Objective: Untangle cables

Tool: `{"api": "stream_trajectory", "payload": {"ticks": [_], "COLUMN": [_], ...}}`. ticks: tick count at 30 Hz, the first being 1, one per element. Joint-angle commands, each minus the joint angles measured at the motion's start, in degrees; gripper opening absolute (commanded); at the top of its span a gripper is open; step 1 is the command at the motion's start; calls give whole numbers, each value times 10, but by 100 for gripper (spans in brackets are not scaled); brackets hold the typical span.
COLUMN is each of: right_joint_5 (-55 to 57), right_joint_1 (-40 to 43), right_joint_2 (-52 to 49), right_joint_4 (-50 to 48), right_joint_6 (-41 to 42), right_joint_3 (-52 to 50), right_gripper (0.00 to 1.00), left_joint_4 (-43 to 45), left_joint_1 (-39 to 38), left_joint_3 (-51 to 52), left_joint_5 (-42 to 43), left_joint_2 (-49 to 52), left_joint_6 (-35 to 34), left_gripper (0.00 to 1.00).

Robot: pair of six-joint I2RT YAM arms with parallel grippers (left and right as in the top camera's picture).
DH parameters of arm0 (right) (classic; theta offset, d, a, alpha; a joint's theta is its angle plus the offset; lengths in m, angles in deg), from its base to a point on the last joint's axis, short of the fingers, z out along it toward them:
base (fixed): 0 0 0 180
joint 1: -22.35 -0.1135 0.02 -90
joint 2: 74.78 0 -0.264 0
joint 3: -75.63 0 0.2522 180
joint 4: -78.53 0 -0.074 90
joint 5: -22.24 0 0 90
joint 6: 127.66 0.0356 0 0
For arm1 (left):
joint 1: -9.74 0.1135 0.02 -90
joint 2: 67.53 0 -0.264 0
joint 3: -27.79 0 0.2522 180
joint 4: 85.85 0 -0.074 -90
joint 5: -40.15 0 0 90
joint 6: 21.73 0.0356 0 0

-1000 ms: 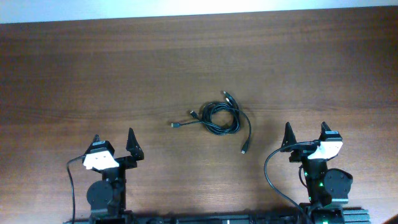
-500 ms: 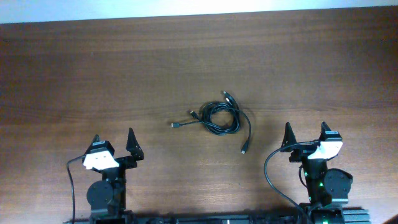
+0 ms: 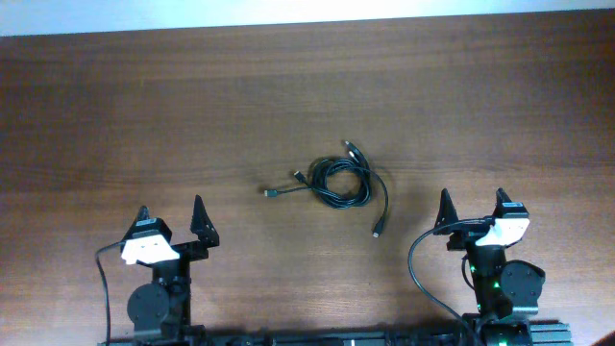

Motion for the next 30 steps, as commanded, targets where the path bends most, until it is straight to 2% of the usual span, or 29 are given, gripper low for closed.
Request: {"api": "stream_trajectory", "payload": {"ticks": [1,15,23,30], "right_joint_5": [7,7,7,7], "right_joint_1": [-3,-3,-3,-3], "right_joint_2": [4,4,4,4], "right_joint_4": [2,2,2,2], "right_joint_6": [0,0,0,0], "right_joint_3": [-4,-4,-4,-4], "right_gripper": [99,99,99,99], "left_joint_4": [-6,-7,-8,-61], "left_joint_1": [-2,-2,-2,-2], "left_joint_3": [-25,-33,-53,-63], "left_joint_5": [9,159,174,174], "left_joint_2": [-1,-1,-1,-1], "left_joint_6": [9,9,9,9], "left_gripper": [99,99,99,99]}}
